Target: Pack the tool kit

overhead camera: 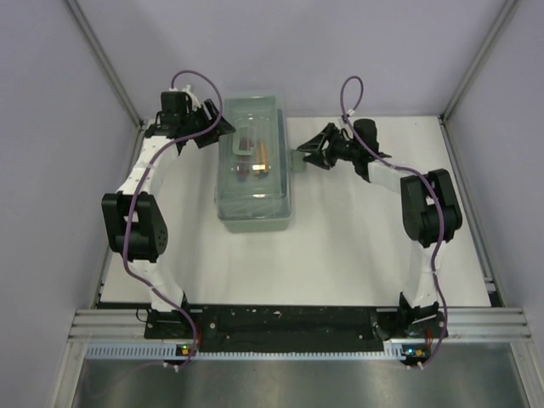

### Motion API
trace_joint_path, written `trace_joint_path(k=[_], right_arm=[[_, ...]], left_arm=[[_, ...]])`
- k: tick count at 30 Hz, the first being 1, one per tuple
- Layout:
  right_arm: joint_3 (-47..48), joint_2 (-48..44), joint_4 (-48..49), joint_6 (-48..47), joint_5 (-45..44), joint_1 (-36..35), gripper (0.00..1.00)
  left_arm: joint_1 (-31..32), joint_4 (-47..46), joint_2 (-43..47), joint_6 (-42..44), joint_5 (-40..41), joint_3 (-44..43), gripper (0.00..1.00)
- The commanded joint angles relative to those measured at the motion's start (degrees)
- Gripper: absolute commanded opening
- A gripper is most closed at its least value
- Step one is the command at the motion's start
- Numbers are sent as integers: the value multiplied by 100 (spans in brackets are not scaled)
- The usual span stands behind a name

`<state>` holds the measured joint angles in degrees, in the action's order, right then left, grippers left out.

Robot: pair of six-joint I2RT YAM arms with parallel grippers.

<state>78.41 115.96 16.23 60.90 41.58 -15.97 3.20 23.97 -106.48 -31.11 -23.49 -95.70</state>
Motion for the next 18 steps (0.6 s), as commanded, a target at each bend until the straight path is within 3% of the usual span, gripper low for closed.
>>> trace_joint_path(k=[1, 7, 12, 14, 18], right_arm=[[-378, -487, 1013, 228, -107, 252, 59], [-739, -251, 1706, 545, 86, 296, 67], [-854, 592, 4296, 1966, 543, 278, 82], [-740, 953, 4905, 2389, 614, 243, 84], [-695, 1008, 4469, 2085, 492, 199, 84]], left_arm=[[137, 513, -347, 176, 107, 52, 68], [137, 556, -365, 202, 151, 16, 68], [137, 565, -365, 202, 134, 25, 68], [137, 574, -365, 185, 134, 25, 68], [137, 592, -356, 193, 160, 8, 68]])
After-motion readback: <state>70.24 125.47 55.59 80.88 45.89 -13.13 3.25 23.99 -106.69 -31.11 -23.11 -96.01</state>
